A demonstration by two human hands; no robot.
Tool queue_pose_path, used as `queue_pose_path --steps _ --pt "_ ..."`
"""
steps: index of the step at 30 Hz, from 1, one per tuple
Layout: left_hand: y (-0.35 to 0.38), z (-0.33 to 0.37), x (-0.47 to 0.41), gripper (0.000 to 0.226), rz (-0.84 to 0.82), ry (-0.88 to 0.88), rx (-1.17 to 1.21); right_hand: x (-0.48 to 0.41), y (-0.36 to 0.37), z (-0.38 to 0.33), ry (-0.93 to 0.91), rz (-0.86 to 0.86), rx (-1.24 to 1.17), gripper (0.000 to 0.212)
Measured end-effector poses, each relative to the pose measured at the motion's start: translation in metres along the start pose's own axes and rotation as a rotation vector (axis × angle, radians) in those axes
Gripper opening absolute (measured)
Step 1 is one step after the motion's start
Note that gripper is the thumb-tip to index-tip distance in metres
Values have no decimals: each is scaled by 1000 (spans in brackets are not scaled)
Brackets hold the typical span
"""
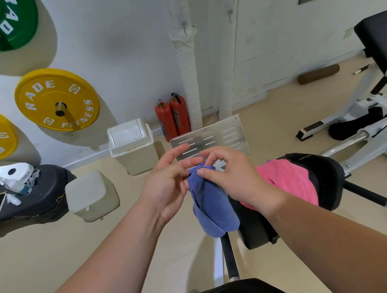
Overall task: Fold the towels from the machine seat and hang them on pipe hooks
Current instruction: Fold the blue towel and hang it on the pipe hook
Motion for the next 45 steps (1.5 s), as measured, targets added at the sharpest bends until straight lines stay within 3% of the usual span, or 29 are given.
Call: queue_pose_path --steps 7,16,27,30,32,33,36,40,45 --pt "3 6 7 45 8 86 -61 -1 -2 -6 -20 50 -81 21" --pt "-13 32 13 16 223 317 -578 -7 -10 -11 -47 47 -102 19" --pt "-6 89 1 23 238 428 -804 -14 -3 10 -156 -250 187 24" --pt "-1 105 4 26 217 528 -1124 -20 -4 26 -103 -327 252 28" --pt "6 100 1 29 132 558 -1463 -24 -1 35 -107 -407 367 15" --pt "5 92 -4 33 78 528 -1618 -26 1 37 -120 -449 434 9" --pt "-9 74 -16 32 29 356 -1938 -31 3 44 -112 -531 567 24" --pt "-26 87 -11 32 214 354 -1756 -35 -3 50 -122 -547 576 36" --pt "-66 90 -4 32 333 280 -1583 -44 -14 70 -73 -540 585 28"
Point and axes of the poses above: each hand's wrist, its own x-axis away from the middle knuckle, its own y-axis out of the palm, z = x × y, the point moved 10 cm from there along -x, towards the middle knuckle
